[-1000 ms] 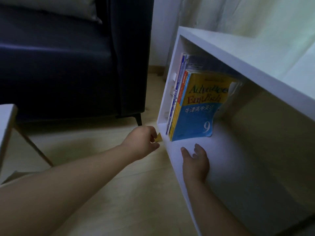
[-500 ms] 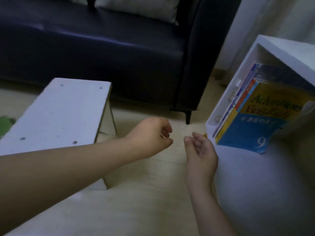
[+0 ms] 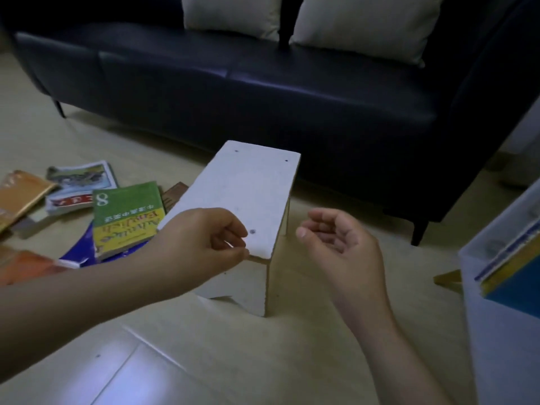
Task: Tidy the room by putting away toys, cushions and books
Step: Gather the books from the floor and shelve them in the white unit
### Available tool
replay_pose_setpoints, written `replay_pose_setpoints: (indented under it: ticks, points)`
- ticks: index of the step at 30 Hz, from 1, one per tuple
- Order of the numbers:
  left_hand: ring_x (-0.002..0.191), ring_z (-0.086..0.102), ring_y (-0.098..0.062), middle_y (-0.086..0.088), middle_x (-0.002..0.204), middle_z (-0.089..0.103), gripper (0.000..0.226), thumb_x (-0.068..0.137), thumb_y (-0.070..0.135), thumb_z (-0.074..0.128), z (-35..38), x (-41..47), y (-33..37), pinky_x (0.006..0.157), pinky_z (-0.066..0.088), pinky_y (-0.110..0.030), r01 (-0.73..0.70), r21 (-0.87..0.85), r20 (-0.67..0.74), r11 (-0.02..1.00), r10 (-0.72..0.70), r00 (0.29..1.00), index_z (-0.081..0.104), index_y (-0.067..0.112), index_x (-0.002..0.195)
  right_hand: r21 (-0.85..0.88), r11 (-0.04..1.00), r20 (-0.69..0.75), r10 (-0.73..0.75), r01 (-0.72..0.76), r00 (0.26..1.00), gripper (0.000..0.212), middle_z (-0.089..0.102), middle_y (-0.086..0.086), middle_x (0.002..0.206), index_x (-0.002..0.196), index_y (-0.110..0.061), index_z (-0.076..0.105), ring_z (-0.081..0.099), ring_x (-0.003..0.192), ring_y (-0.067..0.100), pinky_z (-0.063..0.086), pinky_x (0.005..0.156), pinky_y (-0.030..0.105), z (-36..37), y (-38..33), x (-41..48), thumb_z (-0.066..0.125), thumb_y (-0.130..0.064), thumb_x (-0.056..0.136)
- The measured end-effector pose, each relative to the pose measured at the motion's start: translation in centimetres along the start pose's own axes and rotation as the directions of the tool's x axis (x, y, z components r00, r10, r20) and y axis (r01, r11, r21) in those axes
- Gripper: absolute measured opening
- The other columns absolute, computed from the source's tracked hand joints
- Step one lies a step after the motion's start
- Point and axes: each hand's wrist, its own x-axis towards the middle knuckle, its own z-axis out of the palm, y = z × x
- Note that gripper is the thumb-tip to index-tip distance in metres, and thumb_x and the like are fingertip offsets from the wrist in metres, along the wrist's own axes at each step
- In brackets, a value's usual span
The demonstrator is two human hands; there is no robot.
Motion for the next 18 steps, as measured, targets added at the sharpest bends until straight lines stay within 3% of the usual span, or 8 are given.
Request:
replay_pose_setpoints:
  ticks: [5, 10, 14, 18]
  points:
    - [0.082, 0.062, 0.009, 0.015, 0.086, 0.069, 0.017, 0.083, 0.030, 0.070, -2.1, -2.0, -4.9, 0.073, 0.055, -0.015, 0.036, 0.026, 0.003, 0.999, -0.036, 0.999, 0.065, 0.032, 0.099, -0.012, 0.998, 0.142, -0.054, 0.056, 0.988, 0.022, 0.070, -0.005, 0.090, 0.098, -0.024, 0.069, 0.067, 0.086, 0.005, 0.055, 0.074, 0.018, 4.2, -1.6, -0.5, 0.073, -0.010, 0.082]
    - [0.082, 0.062, 0.010, 0.014, 0.087, 0.069, 0.018, 0.083, 0.031, 0.071, -5.2, -4.2, -10.9, 0.073, 0.055, -0.016, 0.075, -0.004, 0.029, 0.997, -0.075, 0.997, 0.063, 0.037, 0.097, -0.207, 0.961, 0.352, -0.101, 0.183, 0.931, 0.021, 0.068, -0.013, 0.090, 0.099, -0.029, 0.069, 0.064, 0.090, 0.002, 0.054, 0.077, 0.016, 11.0, -3.3, -1.4, 0.072, -0.016, 0.083]
    - [0.080, 0.061, 0.009, 0.014, 0.086, 0.069, 0.016, 0.083, 0.030, 0.071, -7.9, -6.0, -16.1, 0.068, 0.051, -0.009, 0.090, -0.007, 0.030, 0.996, -0.090, 0.995, 0.064, 0.032, 0.097, -0.308, 0.916, 0.469, -0.088, 0.256, 0.879, 0.019, 0.068, -0.013, 0.089, 0.099, -0.030, 0.068, 0.063, 0.088, -0.001, 0.053, 0.077, 0.014, 16.4, -3.7, -1.8, 0.070, -0.019, 0.084]
    - [0.080, 0.063, 0.004, 0.011, 0.089, 0.069, 0.016, 0.084, 0.028, 0.070, -11.1, -7.7, -22.7, 0.073, 0.055, -0.016, 0.112, -0.029, -0.001, 0.993, -0.112, 0.994, 0.065, 0.029, 0.099, -0.460, 0.822, 0.572, -0.016, 0.336, 0.820, 0.016, 0.066, -0.018, 0.091, 0.101, -0.035, 0.066, 0.062, 0.087, -0.005, 0.056, 0.077, 0.021, 22.9, -3.2, -2.1, 0.066, -0.029, 0.086]
